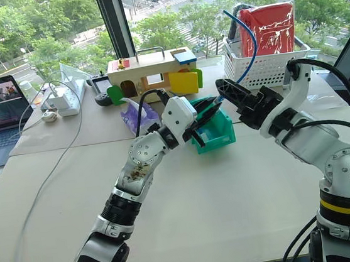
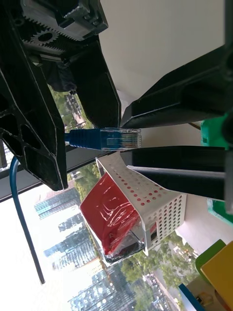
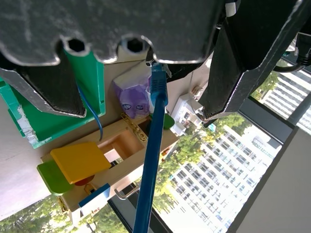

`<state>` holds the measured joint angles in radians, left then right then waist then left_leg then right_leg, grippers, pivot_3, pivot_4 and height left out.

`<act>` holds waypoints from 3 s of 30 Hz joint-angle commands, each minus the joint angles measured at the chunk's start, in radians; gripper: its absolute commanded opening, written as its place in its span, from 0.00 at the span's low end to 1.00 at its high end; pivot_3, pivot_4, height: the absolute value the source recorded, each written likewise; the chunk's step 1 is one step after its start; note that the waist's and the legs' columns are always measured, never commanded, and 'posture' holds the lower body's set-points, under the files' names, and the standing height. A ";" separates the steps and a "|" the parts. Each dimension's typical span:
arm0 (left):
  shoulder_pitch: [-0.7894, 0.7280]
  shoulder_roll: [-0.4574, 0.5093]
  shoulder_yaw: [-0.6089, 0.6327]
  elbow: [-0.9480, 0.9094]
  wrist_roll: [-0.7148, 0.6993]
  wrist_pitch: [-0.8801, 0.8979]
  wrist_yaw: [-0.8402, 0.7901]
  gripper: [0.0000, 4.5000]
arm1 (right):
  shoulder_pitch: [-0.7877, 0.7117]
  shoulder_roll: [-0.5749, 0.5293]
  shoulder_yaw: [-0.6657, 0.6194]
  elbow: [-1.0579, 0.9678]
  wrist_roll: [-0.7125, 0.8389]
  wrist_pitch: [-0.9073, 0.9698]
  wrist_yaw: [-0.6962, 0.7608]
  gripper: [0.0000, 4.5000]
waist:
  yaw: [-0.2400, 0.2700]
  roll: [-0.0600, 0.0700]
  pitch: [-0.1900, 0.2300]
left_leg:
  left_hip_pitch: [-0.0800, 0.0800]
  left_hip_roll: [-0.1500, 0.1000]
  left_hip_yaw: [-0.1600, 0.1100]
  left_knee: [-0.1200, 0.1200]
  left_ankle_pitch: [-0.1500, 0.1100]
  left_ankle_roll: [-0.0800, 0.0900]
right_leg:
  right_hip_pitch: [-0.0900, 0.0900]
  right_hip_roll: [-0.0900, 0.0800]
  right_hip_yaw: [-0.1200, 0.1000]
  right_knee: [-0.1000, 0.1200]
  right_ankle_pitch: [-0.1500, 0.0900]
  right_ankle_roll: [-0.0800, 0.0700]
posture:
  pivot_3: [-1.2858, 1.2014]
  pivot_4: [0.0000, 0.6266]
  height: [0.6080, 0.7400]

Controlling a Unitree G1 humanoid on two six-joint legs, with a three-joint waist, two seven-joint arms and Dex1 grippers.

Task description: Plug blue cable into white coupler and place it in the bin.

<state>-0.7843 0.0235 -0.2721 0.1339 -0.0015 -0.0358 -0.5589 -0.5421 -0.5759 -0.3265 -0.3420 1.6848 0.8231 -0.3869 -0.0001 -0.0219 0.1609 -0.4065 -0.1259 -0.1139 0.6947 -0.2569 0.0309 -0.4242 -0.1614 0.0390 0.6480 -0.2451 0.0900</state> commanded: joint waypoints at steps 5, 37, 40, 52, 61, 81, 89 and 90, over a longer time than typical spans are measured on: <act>-0.009 -0.006 0.002 -0.044 -0.008 0.006 0.010 0.13 | 0.029 -0.028 -0.021 -0.046 0.046 -0.042 -0.012 0.00 | 0.000 0.000 0.000 | 0.000 0.000 0.000 0.000 0.000 0.000 | 0.000 0.000 0.000 0.000 0.000 0.000 | 0.52 0.24 1.00; -0.006 -0.012 -0.009 -0.054 -0.017 0.019 -0.008 0.13 | 0.065 -0.081 -0.014 -0.077 0.070 -0.065 0.000 0.57 | -0.001 0.000 0.000 | 0.000 0.000 0.001 0.000 -0.001 0.001 | 0.000 0.000 0.001 0.000 0.000 0.000 | 0.52 0.24 1.00; -0.006 -0.012 -0.010 -0.055 -0.017 0.020 -0.011 0.13 | 0.074 -0.084 -0.016 -0.083 0.075 -0.066 0.000 0.57 | 0.000 0.000 0.000 | 0.000 0.000 0.001 0.000 -0.001 0.001 | 0.000 0.000 0.001 0.000 0.000 0.000 | 0.52 0.24 1.00; -0.007 -0.005 -0.011 -0.055 -0.018 0.019 -0.032 0.13 | 0.081 -0.097 -0.022 -0.083 0.078 -0.084 0.000 0.57 | 0.000 0.000 0.000 | 0.000 0.000 0.001 0.000 -0.001 0.001 | 0.000 0.000 0.001 -0.001 0.000 0.000 | 0.52 0.24 1.00; -0.012 -0.002 -0.007 -0.047 -0.018 0.014 -0.036 0.13 | 0.112 -0.099 -0.032 -0.115 0.103 -0.102 -0.020 0.57 | 0.000 0.000 0.000 | 0.000 0.000 0.001 0.000 -0.001 0.001 | 0.000 0.000 0.001 0.000 0.000 0.000 | 0.52 0.24 1.00; -0.027 0.000 0.004 -0.022 -0.012 0.003 -0.029 0.13 | 0.113 -0.105 -0.016 -0.113 0.109 -0.122 -0.015 0.00 | 0.000 0.000 0.000 | 0.001 0.000 0.002 0.000 -0.001 0.001 | 0.000 0.000 0.001 -0.001 0.000 0.000 | 0.52 0.24 1.00; -0.027 -0.003 0.003 -0.017 -0.012 0.003 -0.029 0.13 | 0.099 -0.096 -0.004 -0.112 0.108 -0.127 -0.014 0.00 | 0.000 0.000 0.000 | 0.001 0.000 0.002 0.000 -0.001 0.001 | 0.000 0.000 0.001 -0.001 0.000 0.000 | 0.52 0.24 1.00; -0.027 -0.004 0.006 -0.018 -0.017 0.008 -0.029 0.13 | 0.096 -0.095 -0.003 -0.110 0.106 -0.127 -0.012 0.00 | 0.000 0.000 0.000 | 0.001 0.000 0.002 0.000 -0.001 0.001 | 0.000 0.000 0.001 0.000 0.000 0.000 | 0.52 0.24 1.00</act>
<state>-0.7851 0.0261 -0.2808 0.1340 -0.0033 -0.0160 -0.5950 -0.4213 -0.6639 -0.3227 -0.4347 1.7845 0.7256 -0.4041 0.0000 -0.0219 0.1610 -0.4058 -0.1259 -0.1123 0.6947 -0.2575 0.0320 -0.4238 -0.1614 0.0403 0.6474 -0.2449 0.0905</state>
